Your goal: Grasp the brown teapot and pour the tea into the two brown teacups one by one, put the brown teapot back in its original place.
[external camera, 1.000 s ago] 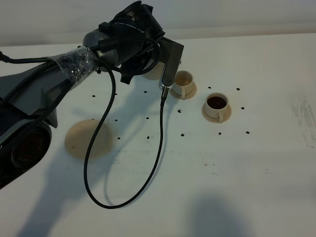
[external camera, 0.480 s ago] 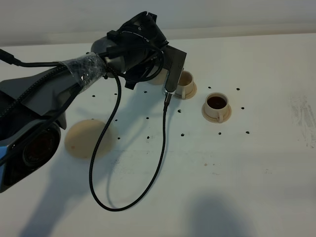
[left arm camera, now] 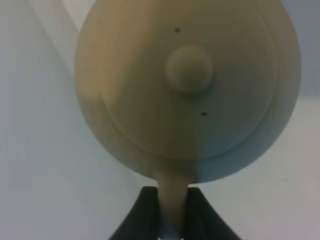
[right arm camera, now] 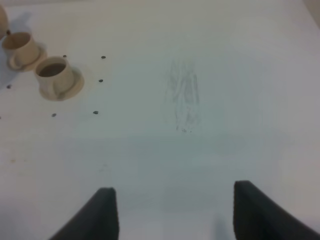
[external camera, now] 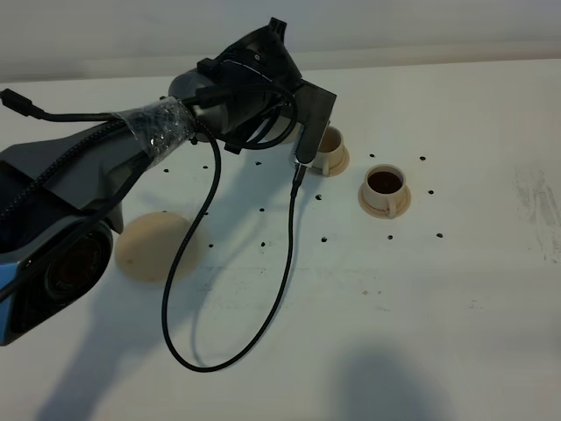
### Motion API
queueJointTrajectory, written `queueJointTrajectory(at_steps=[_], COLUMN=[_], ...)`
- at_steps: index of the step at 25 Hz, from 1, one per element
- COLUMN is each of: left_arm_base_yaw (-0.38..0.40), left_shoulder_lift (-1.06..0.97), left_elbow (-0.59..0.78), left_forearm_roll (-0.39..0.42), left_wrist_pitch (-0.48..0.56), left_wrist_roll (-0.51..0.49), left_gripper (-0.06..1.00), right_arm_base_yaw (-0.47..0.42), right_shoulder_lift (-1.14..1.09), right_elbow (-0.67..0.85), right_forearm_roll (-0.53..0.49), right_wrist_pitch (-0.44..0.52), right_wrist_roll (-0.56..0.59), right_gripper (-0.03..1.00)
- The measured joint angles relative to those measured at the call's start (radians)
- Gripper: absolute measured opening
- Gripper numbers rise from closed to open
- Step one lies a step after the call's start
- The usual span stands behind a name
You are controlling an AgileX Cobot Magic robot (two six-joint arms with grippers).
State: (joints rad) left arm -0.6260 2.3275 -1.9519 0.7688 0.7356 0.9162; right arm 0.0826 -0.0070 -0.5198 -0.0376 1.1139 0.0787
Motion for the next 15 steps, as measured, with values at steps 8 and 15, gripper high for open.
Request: queueJointTrajectory(at_steps=[8,15], left_arm_base_yaw=[-0.007,-0.012], left_shoulder_lift=[0.000,0.000], left_elbow=[0.000,0.000], left_forearm_roll=[0.034,0.037], left_wrist_pitch=[-0.019,-0.020], left_wrist_roll=[0.000,0.026], left_gripper=[0.01,0.01], right_arm_base_yaw=[0.000,0.000], right_shoulder_lift=[0.000,0.000], right_elbow=[0.000,0.000], right_forearm_roll=[0.000,0.000], right_wrist_pitch=[0.000,0.000], right_wrist_roll=[0.000,0.000], right_gripper=[0.49,0.49])
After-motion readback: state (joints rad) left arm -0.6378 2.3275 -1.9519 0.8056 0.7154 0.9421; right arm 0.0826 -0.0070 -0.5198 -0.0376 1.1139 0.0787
